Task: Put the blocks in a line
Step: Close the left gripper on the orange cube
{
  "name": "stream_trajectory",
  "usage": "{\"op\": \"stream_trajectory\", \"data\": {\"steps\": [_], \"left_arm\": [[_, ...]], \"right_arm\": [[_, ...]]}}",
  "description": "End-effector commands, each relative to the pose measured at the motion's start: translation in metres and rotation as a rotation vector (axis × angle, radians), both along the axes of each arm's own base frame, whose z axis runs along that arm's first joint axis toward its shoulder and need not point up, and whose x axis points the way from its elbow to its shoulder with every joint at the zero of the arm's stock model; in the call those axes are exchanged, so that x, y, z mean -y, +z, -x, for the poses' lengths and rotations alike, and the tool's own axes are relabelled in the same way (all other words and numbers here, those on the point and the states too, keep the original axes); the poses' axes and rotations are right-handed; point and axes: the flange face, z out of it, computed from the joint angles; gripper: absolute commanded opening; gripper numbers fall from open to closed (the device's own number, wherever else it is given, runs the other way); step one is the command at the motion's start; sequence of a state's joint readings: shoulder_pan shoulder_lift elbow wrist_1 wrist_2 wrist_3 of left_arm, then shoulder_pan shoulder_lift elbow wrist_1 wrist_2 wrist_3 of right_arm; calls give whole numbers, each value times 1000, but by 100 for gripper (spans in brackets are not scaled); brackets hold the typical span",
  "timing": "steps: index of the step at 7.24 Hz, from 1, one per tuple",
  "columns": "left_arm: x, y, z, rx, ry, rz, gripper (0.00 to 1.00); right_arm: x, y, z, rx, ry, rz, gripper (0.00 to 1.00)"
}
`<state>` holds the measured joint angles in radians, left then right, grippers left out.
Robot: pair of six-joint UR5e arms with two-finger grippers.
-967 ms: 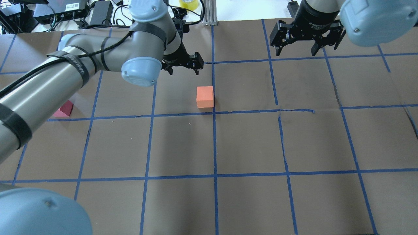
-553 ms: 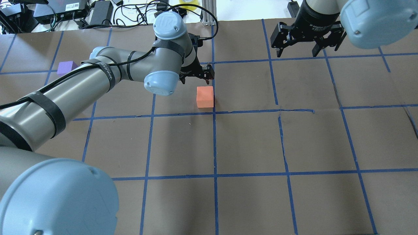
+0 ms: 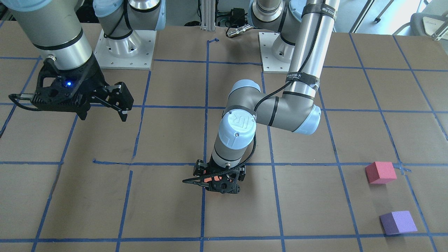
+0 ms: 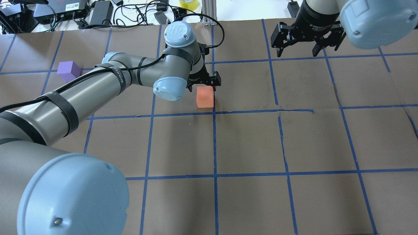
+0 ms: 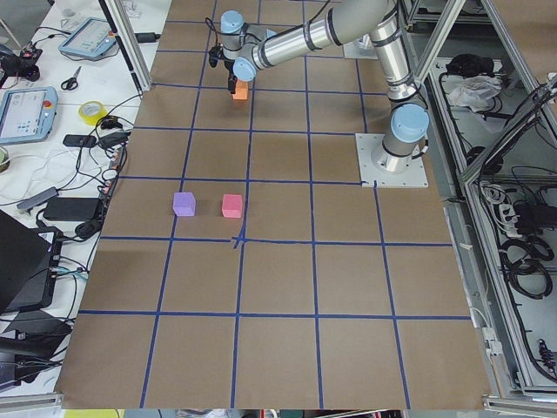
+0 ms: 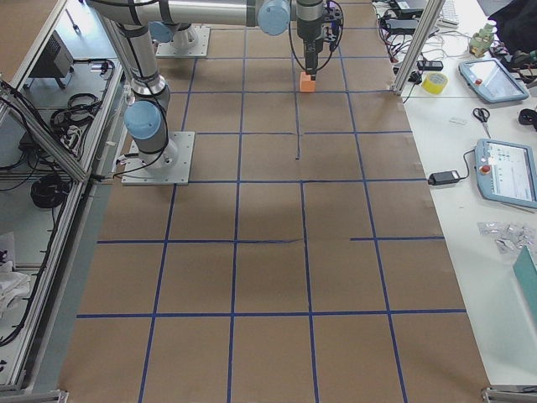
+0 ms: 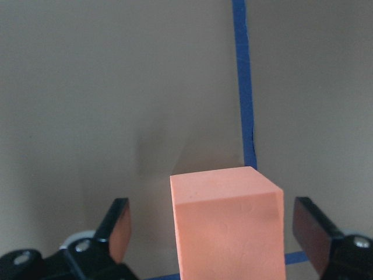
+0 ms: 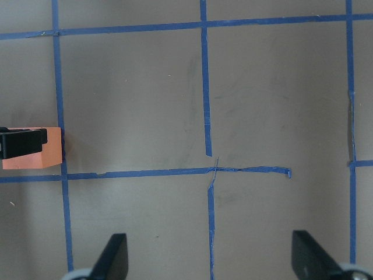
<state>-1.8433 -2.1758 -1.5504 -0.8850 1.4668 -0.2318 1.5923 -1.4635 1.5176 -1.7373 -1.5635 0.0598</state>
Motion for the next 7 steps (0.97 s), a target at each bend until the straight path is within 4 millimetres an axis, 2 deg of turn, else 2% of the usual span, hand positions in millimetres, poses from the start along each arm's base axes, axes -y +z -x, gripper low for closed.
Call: {"op": "stream_trajectory", "data": {"steps": [1,2,3,4,5,6,7], "left_arm": [[-1,-7,5,-18,69,-25,89],[-1,-9,5,-15,95,-29,59],[-1,-10,4,-6,108,-32,9],[-2,-7,4,-5,127,-30,5],[0,18,-1,19,119,21,3],[0,22,-11,54,125,29,0],[9,32,-33,64,113,28,0]], "right_arm": [[0,0,0,-1,0,1,100],[0,0,0,-1,0,1,100],[0,0,0,-1,0,1,100],[0,-1,0,-1,1,-2,100],[0,-2,0,-1,1,-5,100],[0,-1,0,-3,1,-2,100],[0,-1,1,-8,5,-3,100]]}}
